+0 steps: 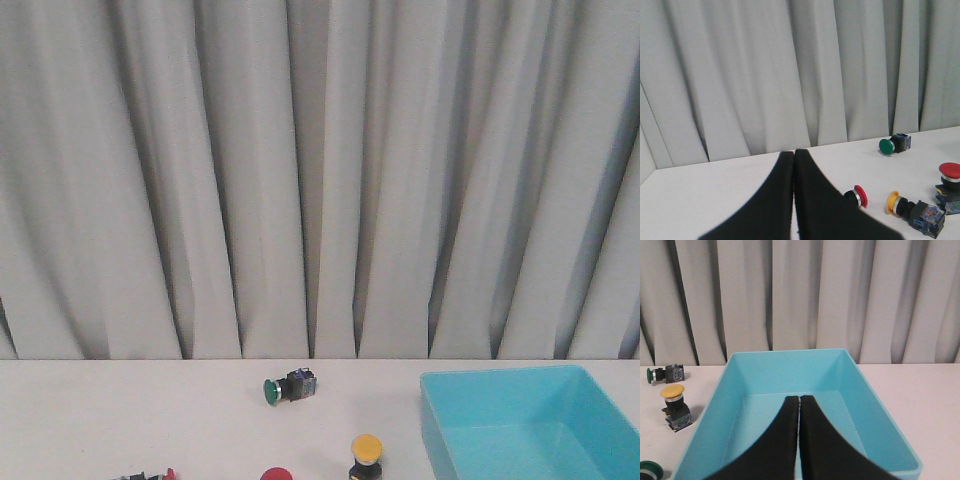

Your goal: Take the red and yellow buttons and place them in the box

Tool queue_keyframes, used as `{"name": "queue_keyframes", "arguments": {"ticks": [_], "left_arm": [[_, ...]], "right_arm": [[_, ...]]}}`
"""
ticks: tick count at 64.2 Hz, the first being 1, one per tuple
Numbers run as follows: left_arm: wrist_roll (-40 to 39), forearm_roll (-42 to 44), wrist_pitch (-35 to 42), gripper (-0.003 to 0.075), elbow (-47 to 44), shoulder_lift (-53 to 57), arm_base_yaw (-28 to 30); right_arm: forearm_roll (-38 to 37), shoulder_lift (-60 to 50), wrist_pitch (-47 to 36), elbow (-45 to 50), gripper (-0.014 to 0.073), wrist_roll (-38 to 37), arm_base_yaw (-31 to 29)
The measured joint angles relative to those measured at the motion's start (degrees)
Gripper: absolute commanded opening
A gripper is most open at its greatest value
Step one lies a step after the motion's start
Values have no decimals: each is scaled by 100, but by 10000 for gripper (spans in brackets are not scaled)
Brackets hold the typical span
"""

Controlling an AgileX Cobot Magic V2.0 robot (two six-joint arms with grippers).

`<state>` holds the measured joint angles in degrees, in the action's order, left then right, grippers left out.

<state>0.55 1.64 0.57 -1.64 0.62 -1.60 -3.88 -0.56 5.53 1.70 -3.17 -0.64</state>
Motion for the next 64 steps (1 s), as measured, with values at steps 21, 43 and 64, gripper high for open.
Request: {"name": "queue_keyframes", "arguments": {"ticks": [21, 43, 64], "left_arm": [[0, 0, 0, -6, 0, 0, 0], [0, 0, 0, -6, 0, 0, 0], [0, 0, -57, -6, 134, 0, 0]], "right_arm": [[0, 0, 0, 0, -4, 0, 0], [0, 0, 0, 0, -4, 0, 0], [2, 16, -1, -341, -4, -82, 0]]}}
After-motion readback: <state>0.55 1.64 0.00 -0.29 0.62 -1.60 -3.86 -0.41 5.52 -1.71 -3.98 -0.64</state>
